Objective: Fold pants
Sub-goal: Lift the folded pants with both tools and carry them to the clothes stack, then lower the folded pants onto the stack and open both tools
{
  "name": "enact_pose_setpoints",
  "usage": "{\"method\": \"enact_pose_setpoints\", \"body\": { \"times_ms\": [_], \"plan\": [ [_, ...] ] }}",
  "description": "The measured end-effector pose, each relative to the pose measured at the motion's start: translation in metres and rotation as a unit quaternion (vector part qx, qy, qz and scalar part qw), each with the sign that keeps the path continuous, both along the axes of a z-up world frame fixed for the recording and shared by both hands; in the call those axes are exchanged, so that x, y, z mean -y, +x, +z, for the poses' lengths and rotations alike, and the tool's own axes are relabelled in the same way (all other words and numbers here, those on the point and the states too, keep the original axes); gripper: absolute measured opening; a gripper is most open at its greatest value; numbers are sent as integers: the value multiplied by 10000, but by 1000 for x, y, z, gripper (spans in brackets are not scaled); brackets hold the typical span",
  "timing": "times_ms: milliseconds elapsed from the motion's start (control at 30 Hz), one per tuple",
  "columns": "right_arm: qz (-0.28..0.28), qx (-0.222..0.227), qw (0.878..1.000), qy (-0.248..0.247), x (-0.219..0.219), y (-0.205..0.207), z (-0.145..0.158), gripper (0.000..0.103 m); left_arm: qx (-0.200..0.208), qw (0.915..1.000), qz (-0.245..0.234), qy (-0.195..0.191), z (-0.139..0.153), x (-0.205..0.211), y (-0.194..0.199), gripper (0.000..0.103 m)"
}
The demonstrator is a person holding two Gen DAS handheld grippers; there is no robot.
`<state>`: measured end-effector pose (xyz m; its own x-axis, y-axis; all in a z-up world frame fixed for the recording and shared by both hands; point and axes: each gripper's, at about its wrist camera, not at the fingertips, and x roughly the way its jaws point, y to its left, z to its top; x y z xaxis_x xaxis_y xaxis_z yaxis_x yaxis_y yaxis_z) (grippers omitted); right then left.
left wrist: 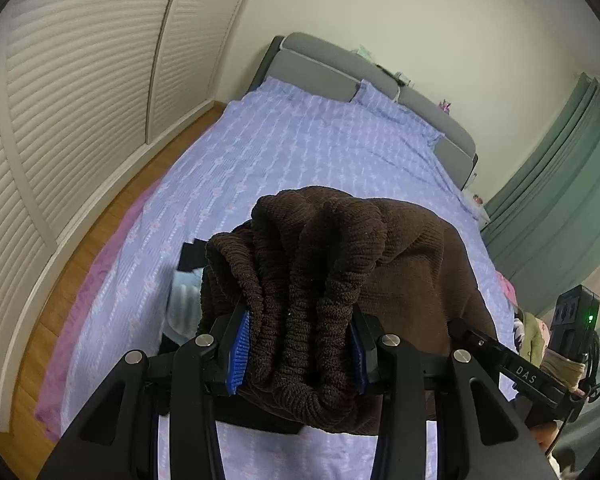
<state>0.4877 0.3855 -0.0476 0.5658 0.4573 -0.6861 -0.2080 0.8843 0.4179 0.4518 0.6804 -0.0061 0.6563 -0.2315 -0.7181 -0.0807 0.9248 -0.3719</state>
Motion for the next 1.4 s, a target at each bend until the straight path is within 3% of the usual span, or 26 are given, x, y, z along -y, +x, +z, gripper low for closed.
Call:
{"method": "enact_pose_setpoints", "body": {
  "times_ms": [333, 567, 900, 1200, 1333, 1400],
  "plan": [
    [-201, -303, 9986, -383, -49, 30, -40, 36, -817, 9960, -221, -275, -67, -46, 71, 40],
    [-283, -702, 9945, -723, -55, 35, -79, 37, -1270, 9904, -537, -136, -104, -48, 76, 41],
    [-55, -944, 9878, -1240, -69, 44, -114, 45, -1853, 9797, -488, -588, -164, -73, 80, 54],
    [-26, -1139, 9838, -1383, -64, 43, -139, 48, -1926, 9781, -609, -497, -190, -68, 84, 72],
    [3, -1148, 9832, -1420, -67, 48, -142, 49, -1967, 9777, -596, -427, -188, -71, 85, 73],
    [-3, -1103, 9829, -1473, -67, 48, -139, 55, -1898, 9795, -606, -288, -183, -68, 84, 73]
  ]
}}
